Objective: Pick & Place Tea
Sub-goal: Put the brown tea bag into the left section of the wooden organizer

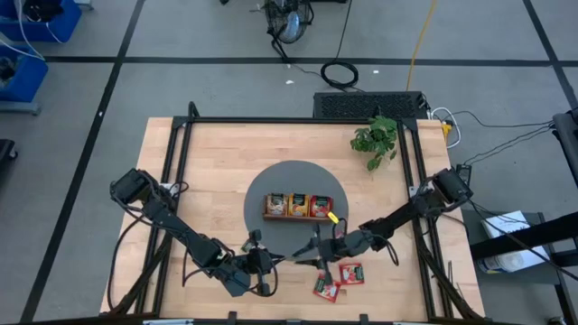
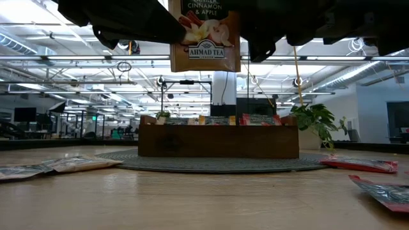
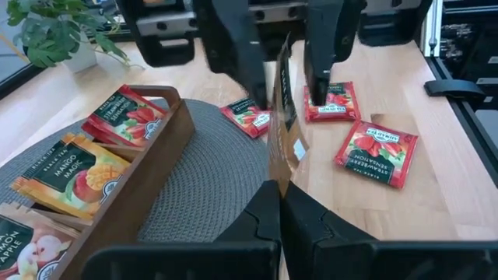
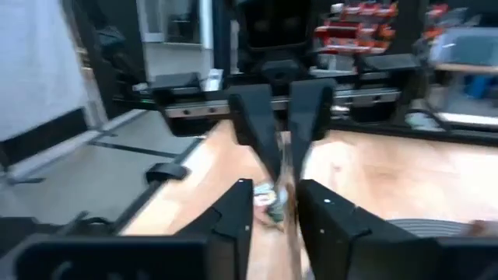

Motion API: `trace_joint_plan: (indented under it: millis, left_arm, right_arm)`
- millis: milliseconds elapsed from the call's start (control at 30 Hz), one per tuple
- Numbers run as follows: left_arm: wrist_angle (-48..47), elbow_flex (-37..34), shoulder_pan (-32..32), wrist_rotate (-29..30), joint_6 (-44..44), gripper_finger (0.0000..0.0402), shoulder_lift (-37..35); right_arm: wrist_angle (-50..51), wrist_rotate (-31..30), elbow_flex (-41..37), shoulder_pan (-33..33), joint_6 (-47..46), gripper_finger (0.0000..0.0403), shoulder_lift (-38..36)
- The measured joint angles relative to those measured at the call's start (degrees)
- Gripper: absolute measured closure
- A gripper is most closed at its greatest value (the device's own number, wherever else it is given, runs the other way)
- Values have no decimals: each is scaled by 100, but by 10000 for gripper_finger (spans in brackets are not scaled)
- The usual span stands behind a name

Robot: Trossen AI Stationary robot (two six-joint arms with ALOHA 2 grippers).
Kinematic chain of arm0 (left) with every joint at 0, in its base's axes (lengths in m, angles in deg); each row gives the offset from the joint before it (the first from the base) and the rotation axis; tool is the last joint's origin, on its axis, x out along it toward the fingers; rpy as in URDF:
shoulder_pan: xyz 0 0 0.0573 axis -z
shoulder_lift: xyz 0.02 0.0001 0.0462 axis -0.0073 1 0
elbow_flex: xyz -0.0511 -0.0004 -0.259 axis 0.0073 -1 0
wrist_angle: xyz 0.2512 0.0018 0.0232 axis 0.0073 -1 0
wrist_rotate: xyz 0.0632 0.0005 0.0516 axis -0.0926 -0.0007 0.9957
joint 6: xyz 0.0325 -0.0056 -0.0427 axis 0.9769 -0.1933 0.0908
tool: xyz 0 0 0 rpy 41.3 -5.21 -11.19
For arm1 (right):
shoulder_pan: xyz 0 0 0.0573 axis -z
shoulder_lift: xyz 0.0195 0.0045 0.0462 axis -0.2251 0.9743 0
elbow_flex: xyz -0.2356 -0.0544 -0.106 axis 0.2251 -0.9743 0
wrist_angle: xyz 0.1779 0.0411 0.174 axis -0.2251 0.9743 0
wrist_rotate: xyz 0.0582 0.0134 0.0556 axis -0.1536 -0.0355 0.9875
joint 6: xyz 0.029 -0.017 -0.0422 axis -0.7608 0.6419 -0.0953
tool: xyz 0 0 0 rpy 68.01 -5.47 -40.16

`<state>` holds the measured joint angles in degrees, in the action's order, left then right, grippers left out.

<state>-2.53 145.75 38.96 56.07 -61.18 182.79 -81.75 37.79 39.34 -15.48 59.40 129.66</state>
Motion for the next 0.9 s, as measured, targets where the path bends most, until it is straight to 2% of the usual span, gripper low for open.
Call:
trace_joint_plan:
  millis: [133, 267, 433, 667, 800, 900]
  left_arm:
    - [-18, 0, 0, -15, -14, 400, 0]
    - [-82, 0, -2, -43, -31, 399, 0]
    - [-130, 0, -11, -139, 13, 386, -4]
    - [-411, 0, 252, -362, 220, 313, -4]
    - [-854, 0, 460, -615, -83, 278, -4]
    - [-1280, 0, 591, -802, -639, 268, -4]
  right_arm:
    - [-5, 328, 0, 73, -97, 359, 0]
    - [-20, 315, 0, 79, 74, 397, 0]
    - [-22, 304, 0, 79, 150, 402, 0]
    - [60, 242, 0, 150, 223, 402, 0]
    - [85, -189, 0, 179, 523, 403, 0]
    - [-62, -797, 0, 237, 969, 403, 0]
